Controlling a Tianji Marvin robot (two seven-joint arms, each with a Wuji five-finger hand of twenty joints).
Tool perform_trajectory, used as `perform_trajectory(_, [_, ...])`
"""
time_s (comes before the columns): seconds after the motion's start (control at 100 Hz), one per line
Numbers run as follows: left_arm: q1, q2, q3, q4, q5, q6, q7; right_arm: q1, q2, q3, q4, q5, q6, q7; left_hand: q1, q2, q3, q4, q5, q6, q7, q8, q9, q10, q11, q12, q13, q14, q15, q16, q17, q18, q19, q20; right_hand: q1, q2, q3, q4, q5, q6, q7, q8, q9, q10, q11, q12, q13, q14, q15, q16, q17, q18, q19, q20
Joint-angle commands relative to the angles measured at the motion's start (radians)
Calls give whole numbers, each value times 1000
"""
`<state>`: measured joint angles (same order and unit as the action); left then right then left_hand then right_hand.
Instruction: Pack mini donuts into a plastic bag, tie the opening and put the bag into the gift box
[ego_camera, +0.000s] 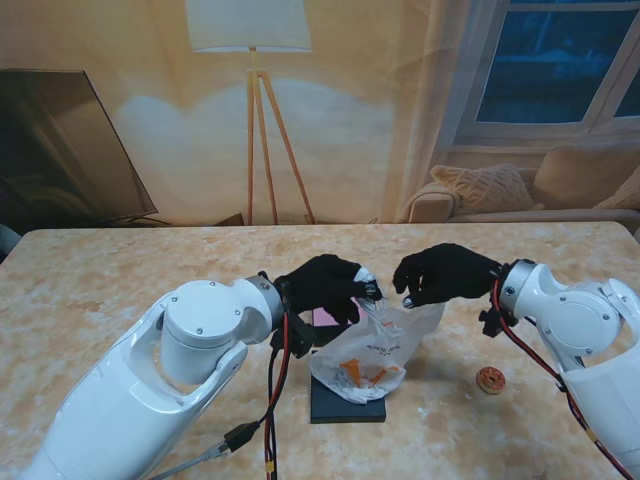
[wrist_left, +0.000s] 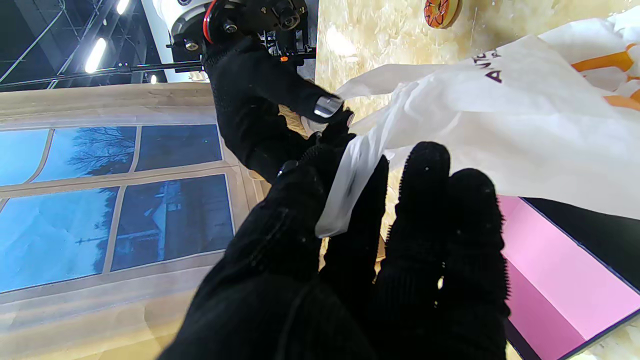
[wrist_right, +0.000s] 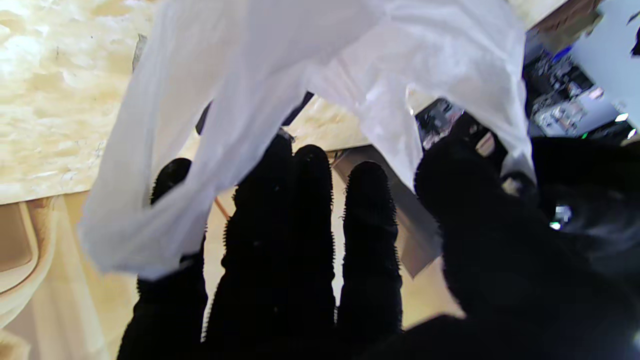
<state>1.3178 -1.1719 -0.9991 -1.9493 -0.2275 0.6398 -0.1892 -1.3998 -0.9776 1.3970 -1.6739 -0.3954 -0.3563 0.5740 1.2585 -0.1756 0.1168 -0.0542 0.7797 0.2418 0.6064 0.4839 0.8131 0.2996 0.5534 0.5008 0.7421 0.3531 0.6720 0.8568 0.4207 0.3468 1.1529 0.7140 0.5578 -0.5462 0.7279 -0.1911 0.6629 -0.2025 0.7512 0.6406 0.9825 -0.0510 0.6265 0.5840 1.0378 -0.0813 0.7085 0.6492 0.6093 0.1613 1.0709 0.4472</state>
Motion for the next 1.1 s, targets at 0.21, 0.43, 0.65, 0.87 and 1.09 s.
perform_trajectory(0.21, [8,0,-3,-13,-3,-6,-20,-78,-51,47,-26,-12,61,-175,32,-8,-3,-12,25,-11,15,6,10,6,9,-1,13,11,22,18,3,-8,25,29,84,190,-159,34,-118,53,-37,-46,-236,152,-143,-61,-229,127,-188,-122,-184,72,-23,3])
perform_trajectory(0.43, [6,-1,-1,-11,-2,-2,-18,-92,-71,77,-8,-95,69,-284,32,-7,-6,-13,26,-12,16,7,11,6,9,-1,14,9,22,18,4,-8,26,30,77,339,-274,130,-191,195,-297,14,-333,201,-159,-84,-313,168,-222,-158,-262,88,-24,-23])
perform_trajectory(0.65, [4,-2,-1,-6,-2,2,-15,-140,-67,109,-41,-234,148,-289,32,-7,-5,-12,26,-12,15,6,11,6,9,-1,14,10,22,18,3,-8,25,30,97,319,-308,137,-164,251,-379,9,-314,207,-91,-29,-281,164,-80,-77,-247,98,17,-6])
perform_trajectory(0.87, [5,-3,-3,-4,-2,5,-13,-204,-60,109,-79,-372,249,-265,32,-8,-4,-12,26,-11,15,6,11,7,9,-1,13,11,22,18,3,-7,25,31,100,307,-296,133,-127,284,-410,5,-293,194,0,75,-254,147,102,30,-218,103,50,16])
perform_trajectory(1.09, [6,-4,-5,0,-4,8,-14,-279,-5,149,-217,-522,372,151,32,-5,-8,-13,26,-11,14,6,10,4,9,-1,12,10,22,19,1,-8,24,31,121,313,-354,137,-120,225,-396,26,-291,162,28,168,-255,107,194,102,-223,80,27,22])
